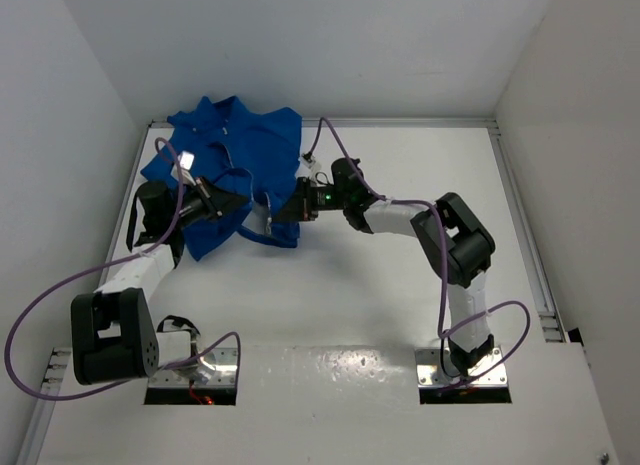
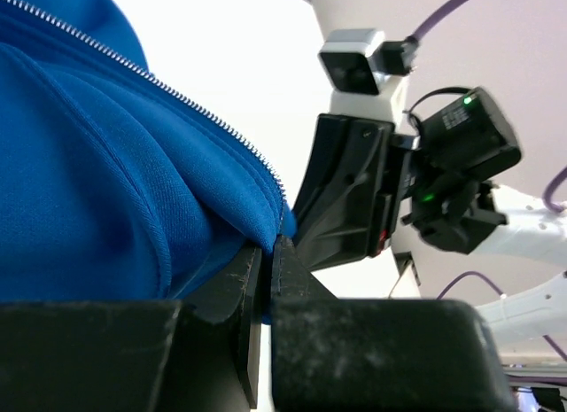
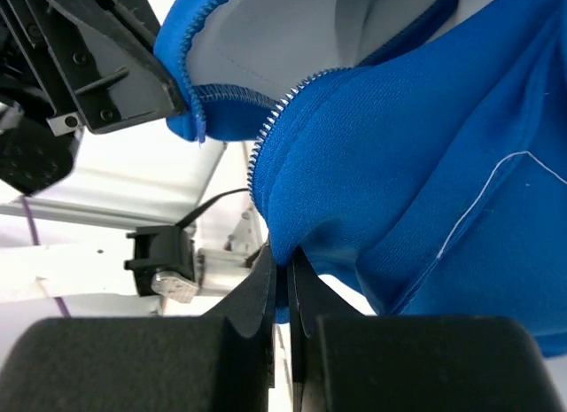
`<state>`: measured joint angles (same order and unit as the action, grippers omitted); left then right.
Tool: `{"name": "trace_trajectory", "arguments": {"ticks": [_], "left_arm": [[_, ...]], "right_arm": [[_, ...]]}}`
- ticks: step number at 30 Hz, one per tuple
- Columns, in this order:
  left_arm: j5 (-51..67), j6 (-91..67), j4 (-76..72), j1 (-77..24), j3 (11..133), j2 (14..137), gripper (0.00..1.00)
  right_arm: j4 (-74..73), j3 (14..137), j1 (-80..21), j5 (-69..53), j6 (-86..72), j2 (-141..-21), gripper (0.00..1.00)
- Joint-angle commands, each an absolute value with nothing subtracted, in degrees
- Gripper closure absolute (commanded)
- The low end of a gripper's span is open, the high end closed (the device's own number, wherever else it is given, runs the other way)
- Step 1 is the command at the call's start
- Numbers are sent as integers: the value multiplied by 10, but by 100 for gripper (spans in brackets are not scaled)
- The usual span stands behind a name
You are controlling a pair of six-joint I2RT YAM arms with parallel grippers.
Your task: Zip up the jacket
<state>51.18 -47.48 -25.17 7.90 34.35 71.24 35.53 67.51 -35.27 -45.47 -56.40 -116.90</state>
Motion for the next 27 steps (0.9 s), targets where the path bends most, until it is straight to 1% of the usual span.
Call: {"name": "trace_trajectory", "arguments": {"ticks": [1, 11, 27], "left_arm": [[527, -516, -350, 71, 334, 714, 100], [527, -562, -426, 61, 301, 719, 100], [522, -572, -442, 50, 290, 730, 100]], "right_arm": [[420, 712, -359, -474, -607, -1177, 100], [450, 708, -359, -484, -651, -1165, 100], [456, 729, -365, -483, -664, -1172, 100]]}}
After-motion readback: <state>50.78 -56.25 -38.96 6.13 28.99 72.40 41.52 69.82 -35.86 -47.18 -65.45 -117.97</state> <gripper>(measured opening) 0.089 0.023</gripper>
